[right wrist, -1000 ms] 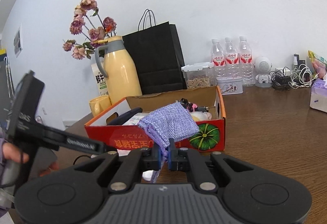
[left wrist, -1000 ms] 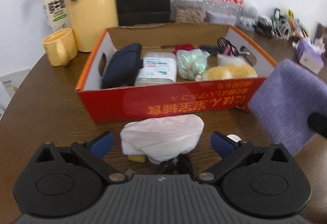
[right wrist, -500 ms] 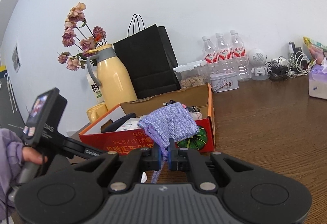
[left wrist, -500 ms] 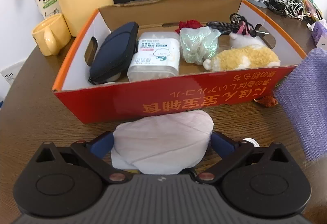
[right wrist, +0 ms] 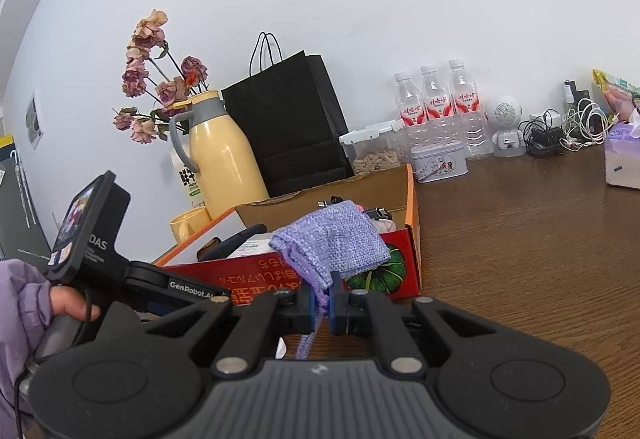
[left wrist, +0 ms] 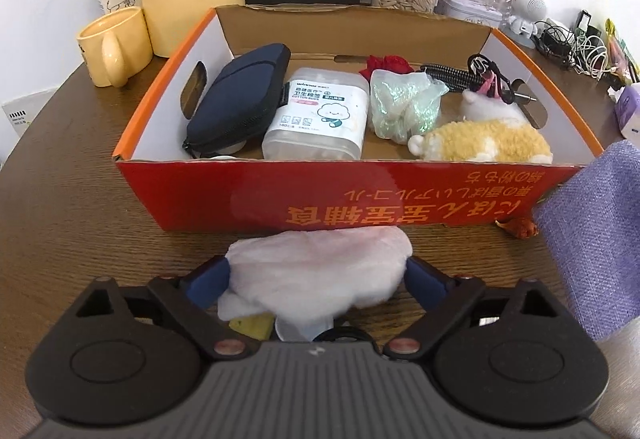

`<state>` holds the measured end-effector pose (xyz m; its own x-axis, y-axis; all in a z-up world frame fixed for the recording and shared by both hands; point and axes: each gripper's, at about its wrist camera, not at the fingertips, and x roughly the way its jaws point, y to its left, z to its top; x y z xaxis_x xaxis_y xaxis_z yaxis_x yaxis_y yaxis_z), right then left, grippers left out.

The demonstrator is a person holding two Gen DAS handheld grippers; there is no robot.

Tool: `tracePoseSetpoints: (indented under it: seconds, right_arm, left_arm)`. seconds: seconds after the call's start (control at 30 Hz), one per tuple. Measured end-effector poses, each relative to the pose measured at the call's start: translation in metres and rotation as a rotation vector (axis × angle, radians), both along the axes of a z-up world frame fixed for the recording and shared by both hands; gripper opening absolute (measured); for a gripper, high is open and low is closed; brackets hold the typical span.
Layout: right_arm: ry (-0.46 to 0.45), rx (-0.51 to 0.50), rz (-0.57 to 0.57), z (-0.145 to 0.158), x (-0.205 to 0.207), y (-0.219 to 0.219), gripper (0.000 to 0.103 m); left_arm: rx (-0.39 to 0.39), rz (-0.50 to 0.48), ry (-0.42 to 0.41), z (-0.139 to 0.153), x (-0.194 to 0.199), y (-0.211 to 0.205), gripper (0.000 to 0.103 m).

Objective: Organize objects
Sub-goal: 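Grasp the white cloth with the left gripper while the right carries the purple bag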

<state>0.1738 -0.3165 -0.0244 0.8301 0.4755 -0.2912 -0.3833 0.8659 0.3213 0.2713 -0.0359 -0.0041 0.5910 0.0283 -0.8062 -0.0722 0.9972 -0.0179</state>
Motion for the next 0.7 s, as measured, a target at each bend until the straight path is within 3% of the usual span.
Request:
tracePoseSetpoints:
  seconds: [0.2, 0.33, 0.53, 0.63, 0.7]
  right_arm:
    - [-0.006, -0.011, -0.005, -0.001, -0.001, 0.003, 0.005]
    - [-0.009, -0.015, -0.01, -0.001, -0.002, 0.002, 0.005]
    - [-0.014, -0.018, -0.014, -0.002, -0.004, 0.003, 0.005]
    - [-0.014, -0.015, -0.017, -0.002, -0.004, 0.003, 0.005]
    - [-0.014, -0.013, -0.016, -0.002, -0.004, 0.002, 0.005]
  left_arm:
    - [-0.011, -0.004, -0.031, 0.006, -0.008, 0.0, 0.08]
    - [-0.014, 0.001, -0.047, 0.01, -0.012, 0.001, 0.089]
    - [0.002, 0.011, -0.049, 0.009, -0.01, 0.003, 0.093]
    - [-0.002, 0.013, -0.06, 0.01, -0.012, 0.003, 0.079]
    - [-0.006, 0.01, -0.073, 0.012, -0.015, 0.004, 0.076]
